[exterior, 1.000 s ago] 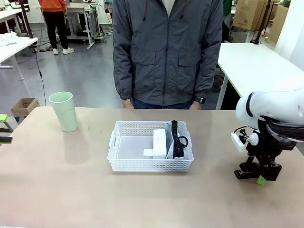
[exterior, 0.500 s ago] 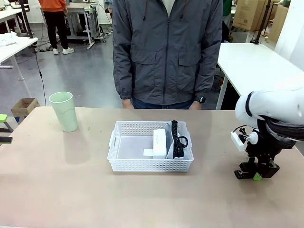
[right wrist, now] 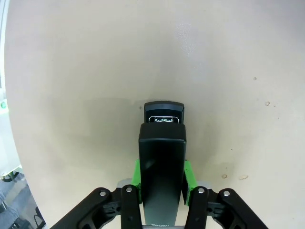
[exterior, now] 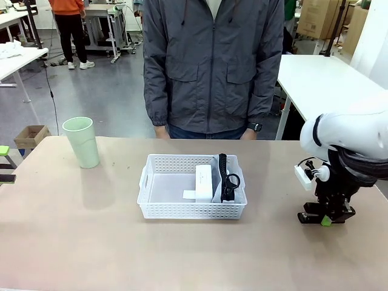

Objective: Efficiently arrange items inside the basket to fit them all.
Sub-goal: Pick up the Stapler and place it inside the Organizing basket.

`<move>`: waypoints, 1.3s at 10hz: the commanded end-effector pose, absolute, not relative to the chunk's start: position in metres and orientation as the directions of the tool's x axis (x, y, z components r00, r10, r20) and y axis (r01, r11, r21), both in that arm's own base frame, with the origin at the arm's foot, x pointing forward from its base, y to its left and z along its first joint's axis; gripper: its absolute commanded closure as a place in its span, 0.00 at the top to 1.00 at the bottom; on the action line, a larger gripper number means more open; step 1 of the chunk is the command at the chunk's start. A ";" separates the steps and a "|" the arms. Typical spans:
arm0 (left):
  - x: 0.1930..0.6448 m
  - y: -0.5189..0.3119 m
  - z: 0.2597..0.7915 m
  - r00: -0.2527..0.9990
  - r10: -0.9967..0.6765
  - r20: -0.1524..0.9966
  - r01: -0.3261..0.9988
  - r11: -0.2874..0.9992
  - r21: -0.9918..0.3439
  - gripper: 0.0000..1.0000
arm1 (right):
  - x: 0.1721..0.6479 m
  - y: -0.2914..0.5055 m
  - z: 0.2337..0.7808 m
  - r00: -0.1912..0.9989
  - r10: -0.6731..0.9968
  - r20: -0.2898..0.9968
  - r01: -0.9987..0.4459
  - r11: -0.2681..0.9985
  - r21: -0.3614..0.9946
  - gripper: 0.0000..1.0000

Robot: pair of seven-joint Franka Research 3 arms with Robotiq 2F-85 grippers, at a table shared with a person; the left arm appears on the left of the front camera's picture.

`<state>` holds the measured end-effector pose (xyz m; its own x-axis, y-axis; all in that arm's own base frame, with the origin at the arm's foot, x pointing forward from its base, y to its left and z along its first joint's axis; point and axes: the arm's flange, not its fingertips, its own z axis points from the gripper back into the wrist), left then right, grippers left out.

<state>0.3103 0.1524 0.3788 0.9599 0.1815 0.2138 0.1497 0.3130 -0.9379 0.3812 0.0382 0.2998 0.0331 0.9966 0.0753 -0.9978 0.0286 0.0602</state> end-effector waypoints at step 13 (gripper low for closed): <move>0.308 0.151 0.380 0.954 0.188 0.233 0.167 0.310 -0.936 1.00 | 0.333 0.104 0.429 0.357 0.675 0.645 -0.923 0.361 0.133 0.00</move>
